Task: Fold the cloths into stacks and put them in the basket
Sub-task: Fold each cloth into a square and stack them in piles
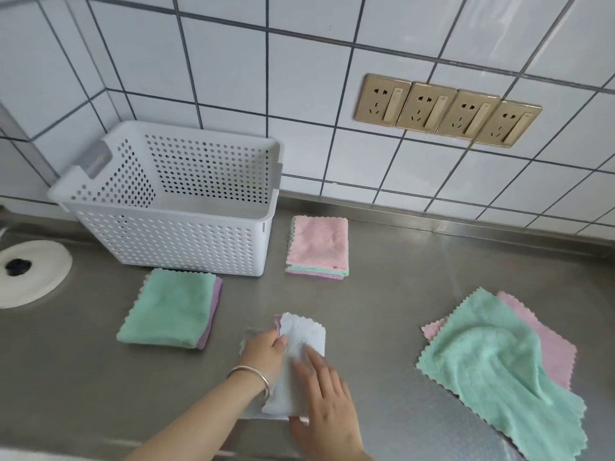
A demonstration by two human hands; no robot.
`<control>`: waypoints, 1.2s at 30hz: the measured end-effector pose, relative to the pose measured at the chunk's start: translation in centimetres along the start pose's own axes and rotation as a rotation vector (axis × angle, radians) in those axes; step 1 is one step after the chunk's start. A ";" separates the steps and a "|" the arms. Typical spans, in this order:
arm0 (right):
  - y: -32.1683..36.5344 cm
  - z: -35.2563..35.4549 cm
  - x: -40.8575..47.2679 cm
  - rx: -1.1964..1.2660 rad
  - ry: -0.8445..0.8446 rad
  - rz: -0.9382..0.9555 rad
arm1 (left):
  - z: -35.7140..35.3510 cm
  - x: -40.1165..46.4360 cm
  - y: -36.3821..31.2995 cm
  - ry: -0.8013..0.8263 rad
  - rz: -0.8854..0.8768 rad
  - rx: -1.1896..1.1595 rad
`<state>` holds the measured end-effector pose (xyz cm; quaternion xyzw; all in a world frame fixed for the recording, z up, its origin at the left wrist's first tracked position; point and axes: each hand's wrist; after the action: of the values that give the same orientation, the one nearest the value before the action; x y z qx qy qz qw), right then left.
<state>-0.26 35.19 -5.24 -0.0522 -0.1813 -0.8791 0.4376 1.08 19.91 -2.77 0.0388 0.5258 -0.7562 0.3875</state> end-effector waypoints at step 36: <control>0.9 -1.0 3.1 0.396 0.401 -0.913 | 0.5 -1.2 6.9 -0.280 0.166 0.401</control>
<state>-1.44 31.99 -5.13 0.2844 -0.2609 -0.9217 0.0381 6.41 19.14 -7.27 0.0528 0.3017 -0.8089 0.5019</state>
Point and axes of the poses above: each hand's wrist, its own x-axis towards the middle knuckle, its own z-axis out of the back of the hand, y = z × x, and after that the axes turned 7 degrees about -x, right-handed
